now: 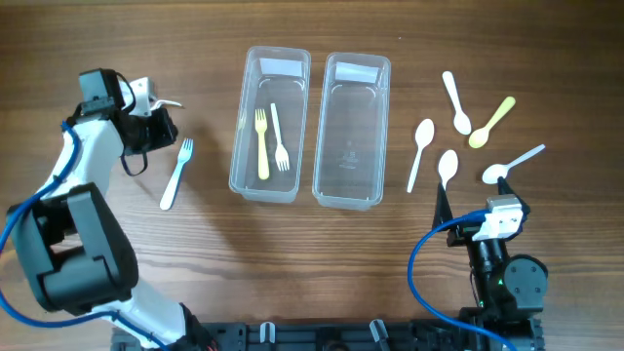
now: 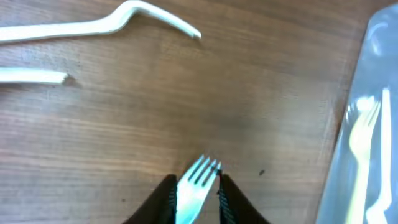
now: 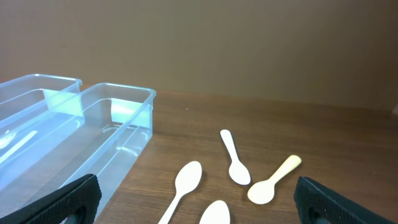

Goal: Pack container
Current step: 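Lower the left gripper onto the light blue fork and grasp it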

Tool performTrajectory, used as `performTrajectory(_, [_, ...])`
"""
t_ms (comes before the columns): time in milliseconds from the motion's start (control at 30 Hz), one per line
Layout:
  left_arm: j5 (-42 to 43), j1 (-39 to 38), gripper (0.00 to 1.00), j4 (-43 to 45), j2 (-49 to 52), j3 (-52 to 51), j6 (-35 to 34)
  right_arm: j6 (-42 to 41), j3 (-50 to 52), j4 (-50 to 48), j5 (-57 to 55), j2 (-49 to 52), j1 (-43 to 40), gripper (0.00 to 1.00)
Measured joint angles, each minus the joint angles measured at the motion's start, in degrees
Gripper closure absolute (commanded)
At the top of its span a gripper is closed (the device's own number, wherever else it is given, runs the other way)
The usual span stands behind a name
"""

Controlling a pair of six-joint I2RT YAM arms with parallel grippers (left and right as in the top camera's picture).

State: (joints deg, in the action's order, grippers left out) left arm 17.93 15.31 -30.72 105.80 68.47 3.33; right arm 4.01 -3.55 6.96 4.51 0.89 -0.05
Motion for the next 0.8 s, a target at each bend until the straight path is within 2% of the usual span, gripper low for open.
performTrajectory(133, [-0.07,0.00,0.49,-5.64,-0.63,0.28,-0.44,-0.02,0.00,-0.02,0.00,0.00,0.00,0.00])
performTrajectory(167, [-0.52,0.00,0.43,-7.32,-0.70,0.28,0.04,0.00,0.00,-0.02,0.00,0.00,0.00,0.00])
performTrajectory(200, [-1.36,0.00,0.41,-8.96,-0.79,0.28,0.94,-0.02,0.00,-0.02,0.00,0.00,0.00,0.00])
performTrajectory(433, [-2.25,0.00,0.44,-14.88,-2.47,0.39,3.93,0.00,0.00,-0.02,0.00,0.00,0.00,0.00])
performTrajectory(567, [-2.47,-0.61,0.44,-17.70,-2.49,0.39,8.11,-0.02,0.00,-0.02,0.00,0.00,0.00,0.00])
performTrajectory(633, [-2.64,-2.82,0.40,-17.90,-2.54,0.15,11.37,-0.02,0.00,0.00,0.00,0.00,0.00,0.00])
performTrajectory(667, [-2.97,-4.20,0.32,-16.98,-2.67,-0.72,12.72,-0.02,0.00,-0.02,0.00,0.00,0.00,0.00])
performTrajectory(700, [-4.24,-6.60,0.28,-15.67,-2.73,-2.71,14.21,-0.02,0.00,0.00,0.00,0.00,0.00,0.00])
performTrajectory(800, [-10.12,-11.65,0.33,-11.72,-2.84,-8.02,15.87,-0.02,0.00,-0.02,0.02,0.00,0.00,0.00])
